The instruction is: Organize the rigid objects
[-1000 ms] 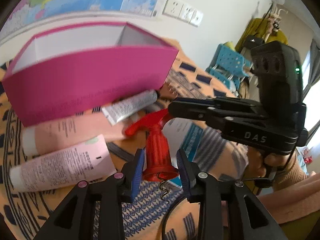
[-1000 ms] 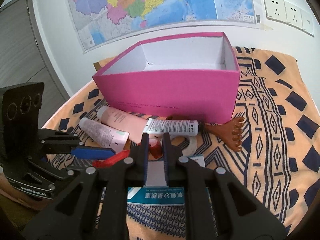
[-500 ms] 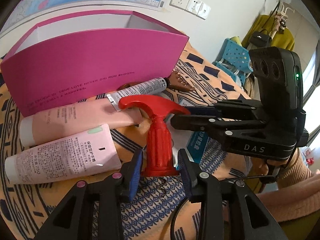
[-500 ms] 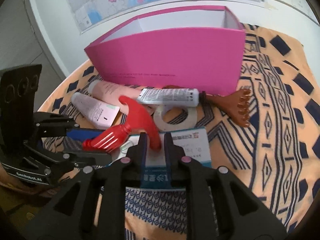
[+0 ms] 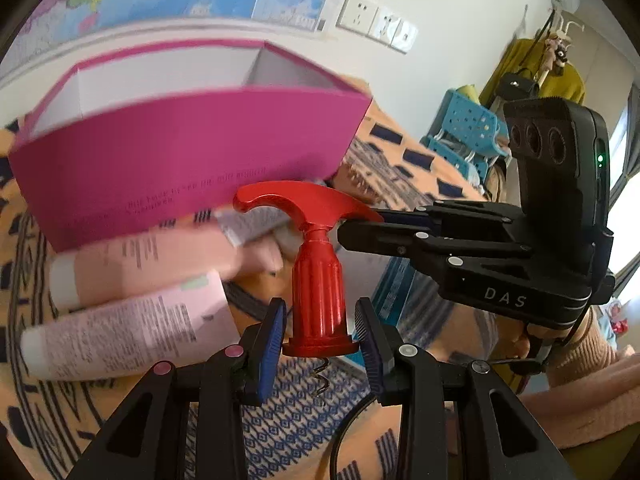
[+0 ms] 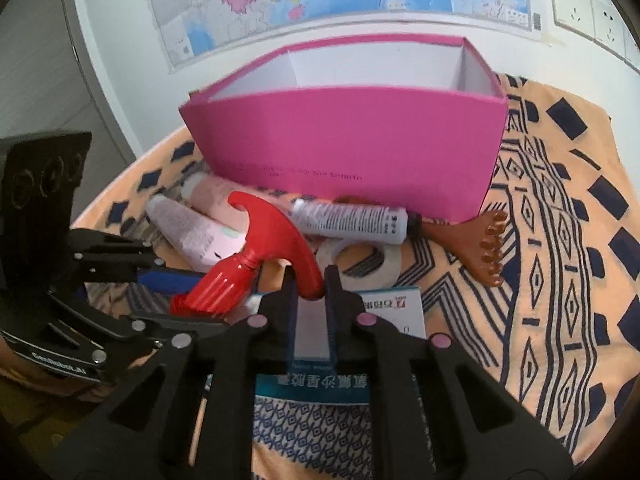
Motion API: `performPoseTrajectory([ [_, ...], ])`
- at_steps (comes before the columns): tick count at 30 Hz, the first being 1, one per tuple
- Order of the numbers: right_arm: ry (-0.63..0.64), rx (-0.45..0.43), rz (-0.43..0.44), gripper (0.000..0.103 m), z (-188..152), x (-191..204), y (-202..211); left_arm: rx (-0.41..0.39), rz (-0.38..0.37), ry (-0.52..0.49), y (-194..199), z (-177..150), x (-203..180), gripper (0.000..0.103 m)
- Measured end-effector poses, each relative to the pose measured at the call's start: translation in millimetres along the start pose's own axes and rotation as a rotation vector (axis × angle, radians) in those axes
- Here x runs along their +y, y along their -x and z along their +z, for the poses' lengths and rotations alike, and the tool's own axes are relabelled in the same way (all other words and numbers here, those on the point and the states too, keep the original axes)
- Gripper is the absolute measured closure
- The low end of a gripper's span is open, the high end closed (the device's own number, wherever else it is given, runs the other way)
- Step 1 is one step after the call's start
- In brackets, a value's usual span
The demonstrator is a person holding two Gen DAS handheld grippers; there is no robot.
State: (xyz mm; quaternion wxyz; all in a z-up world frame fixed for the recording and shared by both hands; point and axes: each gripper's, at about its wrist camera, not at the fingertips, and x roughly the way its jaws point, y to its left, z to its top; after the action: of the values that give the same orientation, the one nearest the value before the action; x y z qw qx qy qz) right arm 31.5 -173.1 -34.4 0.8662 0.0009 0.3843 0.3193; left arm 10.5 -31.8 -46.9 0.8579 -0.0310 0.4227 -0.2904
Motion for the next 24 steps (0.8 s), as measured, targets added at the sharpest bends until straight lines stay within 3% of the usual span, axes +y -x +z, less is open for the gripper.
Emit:
performPoseTrajectory([
  [14,-0.054,-0.195,-0.023,0.089,81.6,-30.1,36.2,-0.127,0.060,-0.104,22.0,107.0,3.1,0.067],
  [19,-0.098,-0.226,-0.058,0.088,106.5,-50.4,33.7,-0.111,0.021,-0.069,6.8,144.5,17.6,0.067],
  [24,-0.151,-0.215,-0.077,0.088,117.3,-65.6,18.6,-0.065,0.054,-0.049,-20.4,161.5,26.4,0.068],
])
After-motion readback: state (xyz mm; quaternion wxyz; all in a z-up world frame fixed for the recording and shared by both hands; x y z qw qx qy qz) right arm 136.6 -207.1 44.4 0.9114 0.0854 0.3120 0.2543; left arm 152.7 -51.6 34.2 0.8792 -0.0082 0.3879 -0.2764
